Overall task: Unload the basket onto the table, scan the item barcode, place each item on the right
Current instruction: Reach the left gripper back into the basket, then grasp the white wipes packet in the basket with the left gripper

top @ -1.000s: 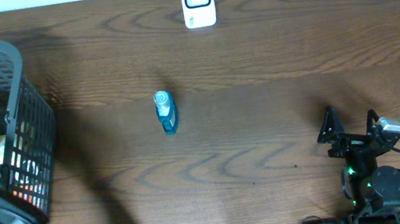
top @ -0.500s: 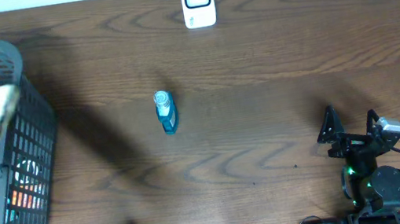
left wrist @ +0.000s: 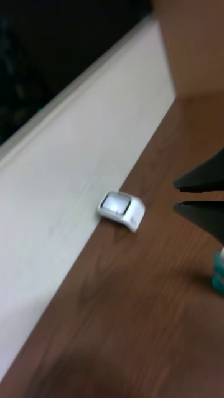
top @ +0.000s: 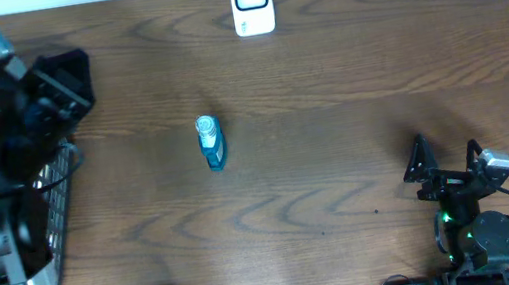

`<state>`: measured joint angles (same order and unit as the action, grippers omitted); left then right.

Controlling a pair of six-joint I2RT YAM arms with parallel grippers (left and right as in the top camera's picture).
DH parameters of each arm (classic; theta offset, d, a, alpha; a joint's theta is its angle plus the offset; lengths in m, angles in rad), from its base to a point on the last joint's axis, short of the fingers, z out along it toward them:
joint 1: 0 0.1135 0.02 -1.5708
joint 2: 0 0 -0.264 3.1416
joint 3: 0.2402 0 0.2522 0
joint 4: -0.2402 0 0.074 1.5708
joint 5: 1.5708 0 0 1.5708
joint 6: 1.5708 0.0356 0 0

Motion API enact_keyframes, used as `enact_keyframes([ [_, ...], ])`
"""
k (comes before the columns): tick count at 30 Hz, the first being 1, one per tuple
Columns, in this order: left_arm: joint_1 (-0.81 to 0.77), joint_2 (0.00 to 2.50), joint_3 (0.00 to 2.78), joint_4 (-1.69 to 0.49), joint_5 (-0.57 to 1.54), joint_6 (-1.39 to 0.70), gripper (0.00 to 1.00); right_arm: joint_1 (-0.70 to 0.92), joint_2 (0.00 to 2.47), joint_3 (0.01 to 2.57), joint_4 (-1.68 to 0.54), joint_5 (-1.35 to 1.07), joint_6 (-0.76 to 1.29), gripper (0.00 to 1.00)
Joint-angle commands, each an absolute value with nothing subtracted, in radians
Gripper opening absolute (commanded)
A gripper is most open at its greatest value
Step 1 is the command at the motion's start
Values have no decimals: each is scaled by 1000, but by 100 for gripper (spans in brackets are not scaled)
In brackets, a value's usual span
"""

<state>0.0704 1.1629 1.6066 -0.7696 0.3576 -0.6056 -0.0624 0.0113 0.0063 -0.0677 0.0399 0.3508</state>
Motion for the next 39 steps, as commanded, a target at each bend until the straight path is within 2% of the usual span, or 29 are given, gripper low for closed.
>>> enact_keyframes([
  [1, 28, 1158, 1624, -751, 33, -607, 8, -58, 7, 6, -72, 42, 336, 99],
  [3, 35, 1146, 1624, -739, -53, -606, 17, -58, 7, 6, -72, 42, 335, 99],
  [5, 55, 1134, 1624, -747, -175, -607, 38, -58, 7, 6, -72, 42, 336, 99],
  [7, 83, 1127, 1624, -771, -298, -607, 79, -58, 7, 6, -72, 42, 336, 99],
  [9, 138, 1125, 1624, -818, -408, -610, 95, -58, 7, 6, -72, 42, 336, 99],
  [10, 170, 1129, 1624, -846, -437, -623, 98, -58, 7, 6, -72, 42, 335, 99],
  [15, 409, 1187, 1624, -983, -402, -751, 100, -58, 7, 6, -72, 42, 336, 99],
  [19, 615, 1294, 1624, -991, -135, -720, 98, -58, 7, 6, -72, 42, 336, 99],
  [23, 746, 1457, 1624, -998, 140, -657, 98, -58, 7, 6, -72, 42, 336, 99],
  [27, 767, 1650, 1624, -1009, 307, -527, 98, -58, 7, 6, -72, 42, 336, 99],
  [39, 713, 2060, 1623, -945, 294, -523, 98, -58, 7, 6, -72, 42, 336, 99],
])
